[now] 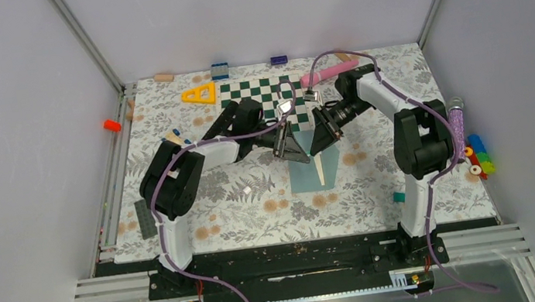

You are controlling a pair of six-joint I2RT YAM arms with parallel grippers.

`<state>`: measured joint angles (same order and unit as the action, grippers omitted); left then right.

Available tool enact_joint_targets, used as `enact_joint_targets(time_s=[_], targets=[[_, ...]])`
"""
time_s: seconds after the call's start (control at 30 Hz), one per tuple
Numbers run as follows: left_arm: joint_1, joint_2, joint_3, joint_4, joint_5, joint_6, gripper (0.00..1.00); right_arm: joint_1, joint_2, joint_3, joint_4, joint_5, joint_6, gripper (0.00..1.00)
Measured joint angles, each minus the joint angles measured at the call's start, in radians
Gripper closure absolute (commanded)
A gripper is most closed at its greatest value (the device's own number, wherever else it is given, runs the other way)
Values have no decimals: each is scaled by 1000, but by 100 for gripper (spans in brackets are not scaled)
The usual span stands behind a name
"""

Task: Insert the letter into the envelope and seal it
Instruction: Place the solid glue at the center of the board.

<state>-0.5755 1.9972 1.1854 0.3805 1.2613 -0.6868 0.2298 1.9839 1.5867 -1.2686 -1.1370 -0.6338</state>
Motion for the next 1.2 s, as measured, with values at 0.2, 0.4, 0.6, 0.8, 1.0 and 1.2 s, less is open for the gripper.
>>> enact_joint_targets(time_s=[0.2,0.4,0.6,0.8,1.0,1.2], targets=[[-6,-6,0,0,0,4,50,-2,2,1,-6,1,-3,100],[-6,-6,0,77,8,-52,58,-2,42,12,-7,0,-2,100],[-3,2,-19,219,18,-166,74,-4,61,21,-45,-35,2,98],[1,34,-29,396,47,-291,88,-10,61,34,-63,-50,3,82],[2,35,-31,410,41,-310,86,-16,51,33,-43,-31,37,42],[15,20,-22,223,6,-173,86,-45,-38,-27,162,140,176,0]])
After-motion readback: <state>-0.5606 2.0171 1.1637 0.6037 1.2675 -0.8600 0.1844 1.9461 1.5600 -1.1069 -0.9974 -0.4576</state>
